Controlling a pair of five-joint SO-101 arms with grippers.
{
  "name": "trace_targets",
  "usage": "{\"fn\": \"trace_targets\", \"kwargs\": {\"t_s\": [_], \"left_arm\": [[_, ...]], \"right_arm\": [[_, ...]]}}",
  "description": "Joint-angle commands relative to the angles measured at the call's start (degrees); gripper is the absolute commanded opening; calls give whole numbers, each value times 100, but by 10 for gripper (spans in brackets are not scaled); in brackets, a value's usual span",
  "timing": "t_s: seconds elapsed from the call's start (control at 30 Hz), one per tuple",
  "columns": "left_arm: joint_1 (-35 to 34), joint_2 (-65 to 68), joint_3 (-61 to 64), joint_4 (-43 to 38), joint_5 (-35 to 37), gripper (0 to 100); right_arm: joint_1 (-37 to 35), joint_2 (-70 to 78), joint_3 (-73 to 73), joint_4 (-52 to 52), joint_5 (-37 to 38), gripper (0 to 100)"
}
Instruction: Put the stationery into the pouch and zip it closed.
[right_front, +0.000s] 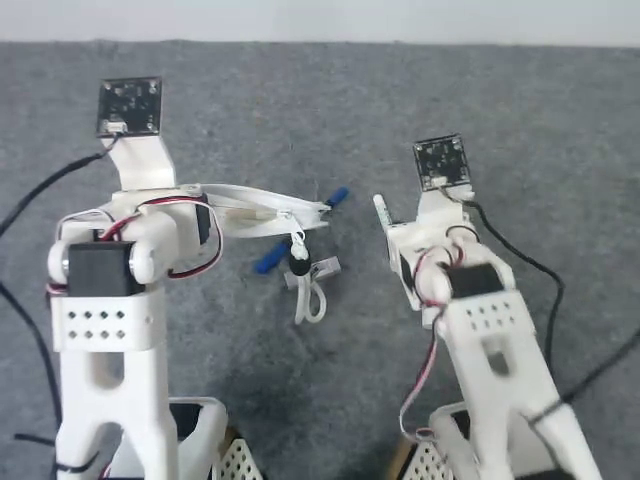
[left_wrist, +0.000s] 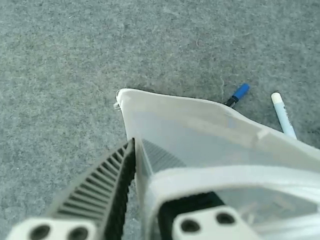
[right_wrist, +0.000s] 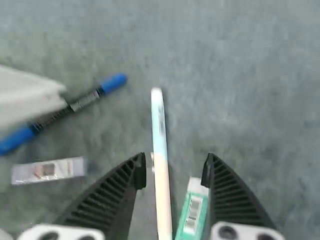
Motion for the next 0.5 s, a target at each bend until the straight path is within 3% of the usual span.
{"fn": "trace_targets", "kwargs": {"t_s": [0.0,0.17,0.47], "left_arm": [[-26,-18,-110,-79,62,11],[-26,-18,-110,-79,62,11],[-26,-18,-110,-79,62,11]], "right_arm": [[119,470,-695,312,35,172],[382,1138,-1187,1086,26,173],[497,2237,-1363,1147,26,173]]}}
